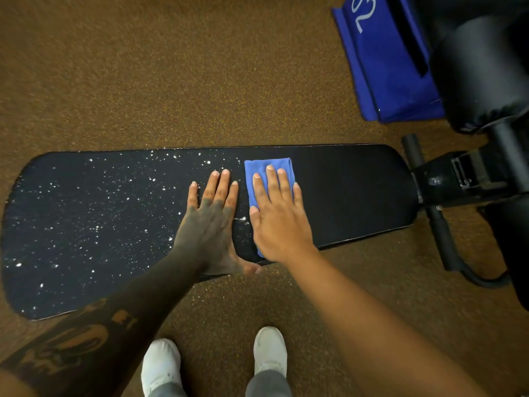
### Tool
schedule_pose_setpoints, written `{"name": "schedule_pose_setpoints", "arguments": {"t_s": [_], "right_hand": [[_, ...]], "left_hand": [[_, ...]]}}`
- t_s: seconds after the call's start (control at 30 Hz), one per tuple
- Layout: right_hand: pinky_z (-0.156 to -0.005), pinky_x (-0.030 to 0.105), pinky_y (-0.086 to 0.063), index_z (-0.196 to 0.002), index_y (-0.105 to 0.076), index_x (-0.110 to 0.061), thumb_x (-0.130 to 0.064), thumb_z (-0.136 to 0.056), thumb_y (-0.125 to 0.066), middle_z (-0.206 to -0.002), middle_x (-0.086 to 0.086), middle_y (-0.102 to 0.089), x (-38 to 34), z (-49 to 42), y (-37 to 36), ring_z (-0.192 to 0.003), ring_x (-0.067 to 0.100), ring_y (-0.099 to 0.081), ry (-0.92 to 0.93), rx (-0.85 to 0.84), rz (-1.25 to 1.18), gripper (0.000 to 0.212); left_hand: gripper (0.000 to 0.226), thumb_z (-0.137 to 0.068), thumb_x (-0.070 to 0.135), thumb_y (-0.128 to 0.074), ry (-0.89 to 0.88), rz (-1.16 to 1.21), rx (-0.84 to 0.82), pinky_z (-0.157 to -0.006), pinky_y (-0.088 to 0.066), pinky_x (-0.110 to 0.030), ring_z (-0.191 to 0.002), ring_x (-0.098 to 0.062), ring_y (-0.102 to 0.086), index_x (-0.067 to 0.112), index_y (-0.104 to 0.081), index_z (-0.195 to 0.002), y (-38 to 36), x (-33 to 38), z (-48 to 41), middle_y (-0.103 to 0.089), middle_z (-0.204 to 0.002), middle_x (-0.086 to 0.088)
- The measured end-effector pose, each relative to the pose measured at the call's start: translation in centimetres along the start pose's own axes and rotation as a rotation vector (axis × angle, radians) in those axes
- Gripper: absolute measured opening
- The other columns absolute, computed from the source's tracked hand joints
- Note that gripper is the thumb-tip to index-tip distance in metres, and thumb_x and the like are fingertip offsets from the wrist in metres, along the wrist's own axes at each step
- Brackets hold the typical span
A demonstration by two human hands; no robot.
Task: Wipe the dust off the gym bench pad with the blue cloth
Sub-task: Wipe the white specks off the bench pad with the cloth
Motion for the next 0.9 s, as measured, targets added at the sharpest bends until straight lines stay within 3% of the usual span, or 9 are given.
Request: {"name": "schedule_pose_setpoints", "arguments": {"t_s": [0.2, 0.47, 0.73, 0.9], "right_hand": [[-0.122, 0.051, -0.001, -0.158, 0.003, -0.020, -0.041, -0.103, -0.016, -0.167, 0.007, 0.007, 0.3, 6.4, -1.4, -0.152, 0.027, 0.015, 0.025, -0.049, 0.019, 0.061], [-0.122, 0.050, -0.001, -0.158, -0.004, -0.022, -0.038, -0.104, -0.022, -0.167, 0.005, 0.006, 1.7, -0.5, 0.1, -0.152, 0.025, 0.012, -0.111, 0.009, -0.015, 0.059], [-0.123, 0.051, 0.001, -0.158, 0.003, -0.021, -0.041, -0.104, -0.013, -0.166, 0.007, 0.008, -0.1, 7.2, -2.0, -0.151, 0.027, 0.017, -0.048, -0.006, -0.009, 0.059], [-0.122, 0.051, 0.000, -0.158, -0.005, -0.022, -0.039, -0.104, -0.019, -0.167, 0.006, 0.004, 0.1, 2.3, -0.8, -0.152, 0.027, 0.011, -0.038, 0.023, -0.006, 0.059]], "left_hand": [[0.164, -0.036, 0.112, -0.025, -0.057, -0.021, 0.026, -0.122, 0.000, -0.060, -0.152, -0.032, 0.017, 0.005, 0.007, -0.156, -0.2, -0.6, 0.1, 0.016, -0.165, -0.017], [0.164, -0.034, 0.112, -0.027, -0.088, -0.087, 0.005, -0.122, 0.005, -0.059, -0.151, -0.030, 0.023, 0.009, 0.017, -0.154, -0.2, -1.9, 0.6, 0.024, -0.163, -0.014], [0.164, -0.035, 0.111, -0.026, -0.058, -0.065, 0.032, -0.122, 0.000, -0.060, -0.152, -0.031, 0.018, 0.006, 0.008, -0.156, -0.6, -3.4, 2.0, 0.018, -0.165, -0.014], [0.166, -0.033, 0.113, -0.024, -0.046, -0.065, 0.037, -0.121, 0.000, -0.063, -0.153, -0.032, 0.015, 0.006, 0.005, -0.157, -0.8, -3.3, 1.8, 0.015, -0.166, -0.014]]}}
Point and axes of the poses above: each hand's wrist, its own z-axis away from the middle knuckle, its own y-axis out of the back of the hand, x = y × z, the point moved 3 cm from there along -z, towards the middle knuckle
